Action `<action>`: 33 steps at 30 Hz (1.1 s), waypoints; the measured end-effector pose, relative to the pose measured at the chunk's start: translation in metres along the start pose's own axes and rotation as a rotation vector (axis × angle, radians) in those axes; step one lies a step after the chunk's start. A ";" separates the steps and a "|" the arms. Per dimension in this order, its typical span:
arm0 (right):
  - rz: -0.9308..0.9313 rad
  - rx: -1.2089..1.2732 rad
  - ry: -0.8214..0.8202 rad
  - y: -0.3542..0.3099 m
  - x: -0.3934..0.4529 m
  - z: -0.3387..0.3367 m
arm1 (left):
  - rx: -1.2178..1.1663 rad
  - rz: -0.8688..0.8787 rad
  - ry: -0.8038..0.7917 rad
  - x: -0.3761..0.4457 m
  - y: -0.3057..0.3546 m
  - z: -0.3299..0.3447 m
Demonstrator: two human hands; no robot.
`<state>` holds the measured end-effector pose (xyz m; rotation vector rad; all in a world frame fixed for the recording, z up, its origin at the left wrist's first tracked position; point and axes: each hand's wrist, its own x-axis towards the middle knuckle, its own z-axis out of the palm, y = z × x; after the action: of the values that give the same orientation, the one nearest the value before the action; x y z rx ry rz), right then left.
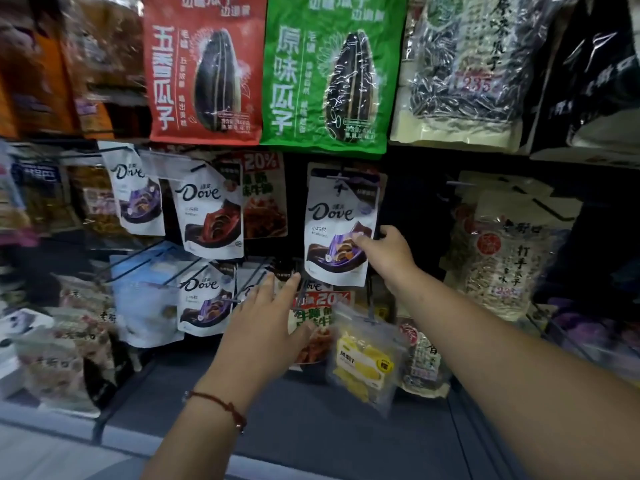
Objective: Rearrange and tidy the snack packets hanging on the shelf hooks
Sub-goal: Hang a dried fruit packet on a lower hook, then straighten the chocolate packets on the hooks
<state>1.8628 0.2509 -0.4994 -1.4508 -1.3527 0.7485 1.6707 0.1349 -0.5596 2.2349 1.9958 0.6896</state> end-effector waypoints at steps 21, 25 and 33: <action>-0.058 0.200 -0.080 0.009 -0.029 0.023 | 0.011 0.007 0.009 -0.004 -0.028 0.016; -0.091 0.324 -0.130 0.014 -0.057 0.019 | -0.087 -0.032 0.021 -0.015 -0.039 0.010; -0.059 0.361 -0.310 0.042 -0.094 0.011 | -0.500 -0.067 0.023 -0.035 -0.046 0.004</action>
<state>1.8503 0.1670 -0.5582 -1.0349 -1.3952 1.1488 1.6278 0.1096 -0.5886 1.8645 1.6583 1.0678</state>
